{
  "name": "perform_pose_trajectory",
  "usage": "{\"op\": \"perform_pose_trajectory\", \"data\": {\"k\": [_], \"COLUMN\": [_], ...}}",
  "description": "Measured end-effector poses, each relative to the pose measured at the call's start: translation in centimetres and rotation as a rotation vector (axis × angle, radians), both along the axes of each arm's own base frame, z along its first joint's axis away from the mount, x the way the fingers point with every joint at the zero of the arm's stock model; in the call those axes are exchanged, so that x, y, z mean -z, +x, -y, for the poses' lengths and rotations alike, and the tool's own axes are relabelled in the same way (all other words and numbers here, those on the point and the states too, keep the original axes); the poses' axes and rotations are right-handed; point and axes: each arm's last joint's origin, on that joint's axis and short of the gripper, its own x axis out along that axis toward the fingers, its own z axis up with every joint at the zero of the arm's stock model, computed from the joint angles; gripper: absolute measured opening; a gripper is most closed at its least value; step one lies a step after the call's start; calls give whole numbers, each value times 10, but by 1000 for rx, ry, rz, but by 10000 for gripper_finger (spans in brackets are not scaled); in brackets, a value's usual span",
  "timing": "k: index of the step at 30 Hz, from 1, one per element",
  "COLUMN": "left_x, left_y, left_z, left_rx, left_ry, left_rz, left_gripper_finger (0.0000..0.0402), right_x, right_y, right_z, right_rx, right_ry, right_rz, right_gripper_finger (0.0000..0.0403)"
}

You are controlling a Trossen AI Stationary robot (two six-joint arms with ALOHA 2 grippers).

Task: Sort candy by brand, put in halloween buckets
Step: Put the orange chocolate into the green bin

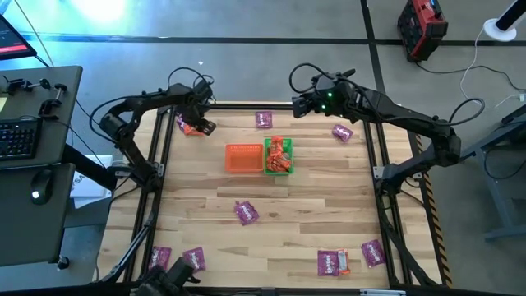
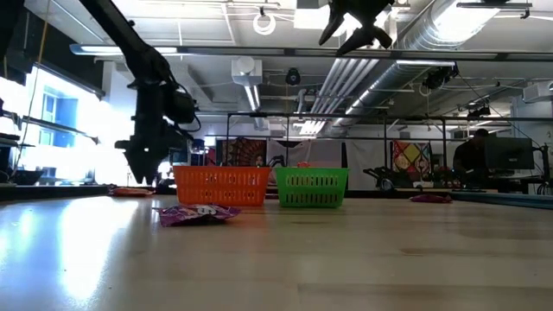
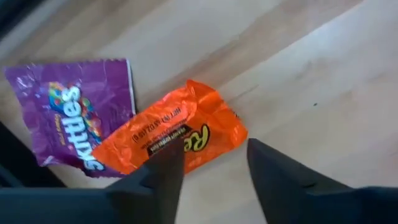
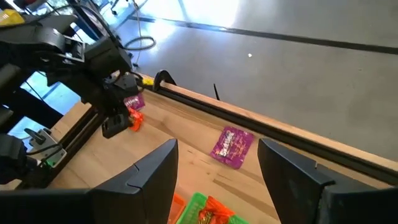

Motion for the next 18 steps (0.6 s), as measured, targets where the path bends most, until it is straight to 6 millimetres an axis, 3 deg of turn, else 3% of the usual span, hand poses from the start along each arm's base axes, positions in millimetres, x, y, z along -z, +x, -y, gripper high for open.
{"op": "perform_pose_trajectory", "data": {"k": [4, 8, 18], "left_x": [-3, 8, 24], "left_y": [1, 1, 15], "left_z": [-2, -4, -5], "left_rx": [22, 42, 95], "left_ry": [37, 9, 2], "left_rz": [11, -36, -72], "left_gripper_finger": [221, 248, 257], "right_x": [1, 1, 1], "right_y": [0, 0, 0], "right_z": [0, 0, -2], "right_rx": [1, 2, 5], "right_ry": [14, 16, 36], "right_rz": [0, 2, 15], "right_gripper_finger": [216, 216, 216]}}
